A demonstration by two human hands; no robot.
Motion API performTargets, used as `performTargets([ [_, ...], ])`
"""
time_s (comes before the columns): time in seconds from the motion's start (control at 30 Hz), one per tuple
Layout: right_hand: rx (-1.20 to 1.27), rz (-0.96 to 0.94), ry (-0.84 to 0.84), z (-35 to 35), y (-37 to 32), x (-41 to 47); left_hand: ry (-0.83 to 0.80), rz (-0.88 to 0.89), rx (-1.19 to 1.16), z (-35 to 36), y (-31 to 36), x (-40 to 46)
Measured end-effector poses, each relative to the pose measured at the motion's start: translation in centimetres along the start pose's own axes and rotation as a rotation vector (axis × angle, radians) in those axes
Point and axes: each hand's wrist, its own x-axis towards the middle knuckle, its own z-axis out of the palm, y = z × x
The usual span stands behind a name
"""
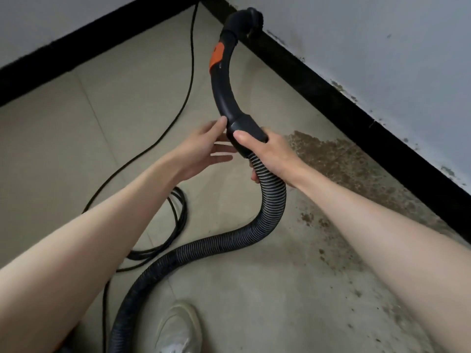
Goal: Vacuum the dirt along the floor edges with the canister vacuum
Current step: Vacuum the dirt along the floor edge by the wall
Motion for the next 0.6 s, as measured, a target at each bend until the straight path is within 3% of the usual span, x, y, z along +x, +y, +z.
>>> performTargets([
  [0.13,-0.014,-0.02,-0.087,0.3,-3.4,0.0,0.114,-0.086,0.089,0.7,-1.5,-4.2],
  [0.27,0.116,-0.038,-0.135,1.1,-6.2,-0.5,-0.112,-0.213,0.242,2.2,-3.2,-8.8],
  [0.37,0.242,-0.05,-0.155,1.7,-8.4,-0.5,-0.182,-0.078,0.375,3.7,-3.8,-10.3],
  [0.47,0.329,-0.056,-0.204,2.2,-10.2,-0.7,-0.034,0.01,0.609,3.6,-3.0,-11.1],
  [0.6,0.387,-0.034,-0.269,3.1,-11.4,-1.8,0.008,0.0,0.684,3.4,-2.0,-13.4],
])
